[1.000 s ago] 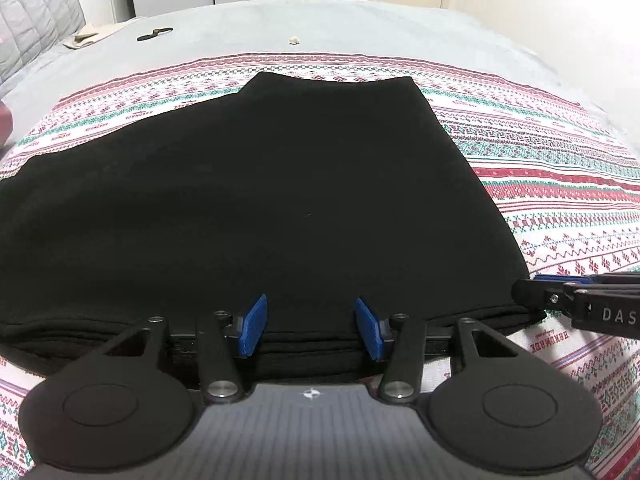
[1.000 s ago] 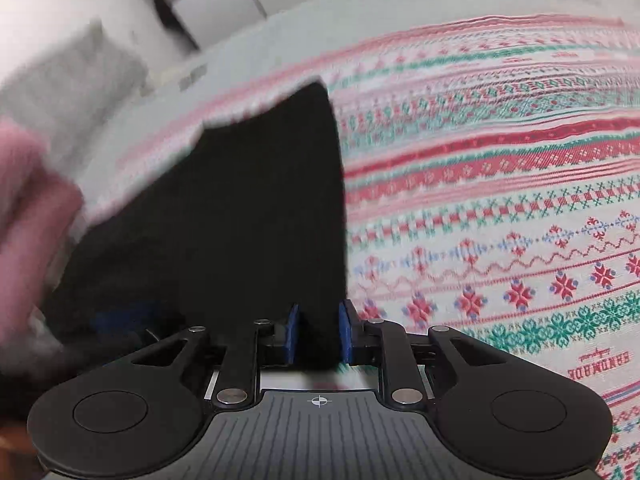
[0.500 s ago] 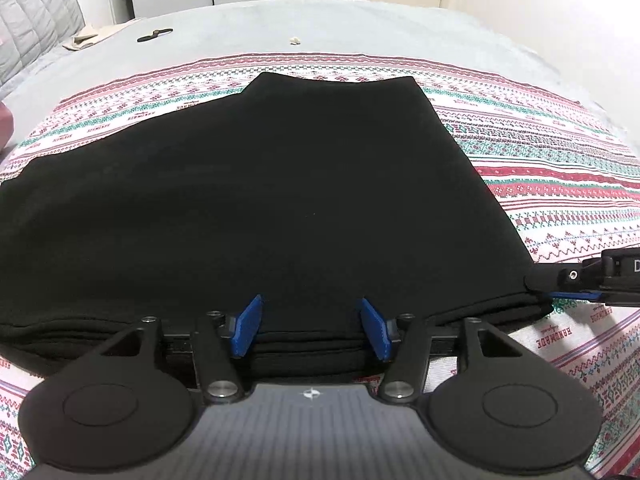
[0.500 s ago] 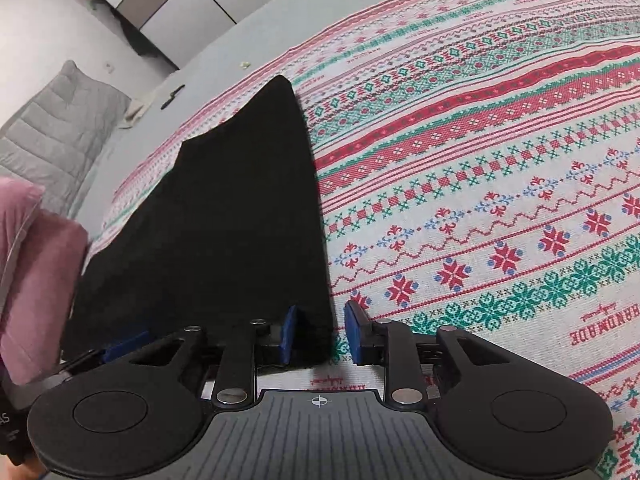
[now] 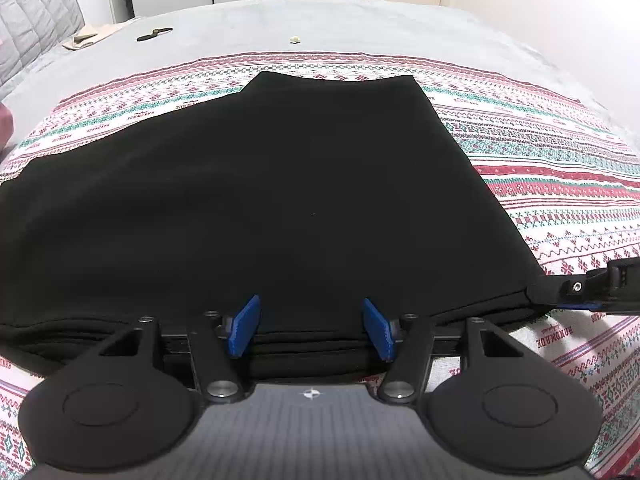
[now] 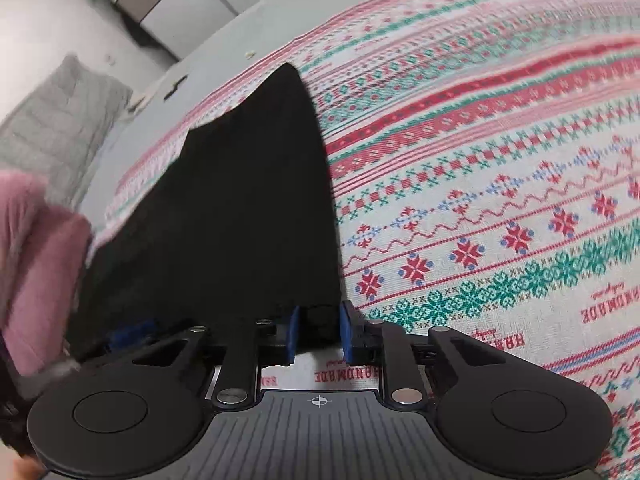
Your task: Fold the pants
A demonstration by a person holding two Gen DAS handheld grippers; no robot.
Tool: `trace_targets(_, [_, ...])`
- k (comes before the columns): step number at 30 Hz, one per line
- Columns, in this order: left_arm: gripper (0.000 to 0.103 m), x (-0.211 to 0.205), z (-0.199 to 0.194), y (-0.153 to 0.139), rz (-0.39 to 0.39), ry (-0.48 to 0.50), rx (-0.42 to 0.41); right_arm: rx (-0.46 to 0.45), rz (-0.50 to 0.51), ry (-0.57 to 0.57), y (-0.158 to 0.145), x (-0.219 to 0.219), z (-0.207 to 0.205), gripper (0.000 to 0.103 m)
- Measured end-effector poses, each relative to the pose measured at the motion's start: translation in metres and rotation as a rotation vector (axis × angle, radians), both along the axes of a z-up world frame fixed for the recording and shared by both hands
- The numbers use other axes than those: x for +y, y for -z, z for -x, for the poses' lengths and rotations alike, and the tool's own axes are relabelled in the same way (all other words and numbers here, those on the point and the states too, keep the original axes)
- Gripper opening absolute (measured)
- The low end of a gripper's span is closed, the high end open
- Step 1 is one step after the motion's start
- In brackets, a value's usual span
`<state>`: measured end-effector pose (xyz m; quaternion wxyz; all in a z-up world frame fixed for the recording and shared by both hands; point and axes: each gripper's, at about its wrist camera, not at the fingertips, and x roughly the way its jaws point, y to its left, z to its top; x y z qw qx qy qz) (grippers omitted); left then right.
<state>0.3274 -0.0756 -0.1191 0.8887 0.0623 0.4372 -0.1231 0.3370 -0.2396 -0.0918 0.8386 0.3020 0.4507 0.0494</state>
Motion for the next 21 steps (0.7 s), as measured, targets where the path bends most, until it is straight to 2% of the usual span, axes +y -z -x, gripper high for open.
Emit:
trace_targets(2, [0.087,0.0,-0.001,0.0,0.007,-0.002,0.004,-0.003,0.006,-0.016,-0.001,0.001,-0.001,0.025])
trace_targets(5, [0.088,0.0,-0.001,0.001,0.011,0.0,0.006,-0.012,-0.029,0.004,0.006,-0.002,-0.001,0.026])
trace_targets(12, [0.09,0.003,-0.003,0.001,0.023,-0.002,0.013,-0.022,-0.26,0.111,0.025,-0.024,0.0,0.032])
trace_targets(15, [0.091,0.002,-0.004,0.001,0.028,-0.002,0.015,-0.074,-0.223,0.108,0.025,-0.013,0.003,0.032])
trace_targets(16, [0.091,0.002,-0.004,0.001,0.028,-0.002,0.015,-0.09,-0.184,0.103,0.022,-0.008,0.005,0.032])
trace_targets(18, [0.091,0.002,-0.004,0.002,0.031,-0.003,0.016,-0.11,-0.163,0.129,0.017,-0.002,0.009,0.015])
trace_targets(21, [0.092,0.003,-0.005,0.001,0.036,-0.004,0.019,-0.142,-0.155,0.153,0.009,0.001,0.014,0.011])
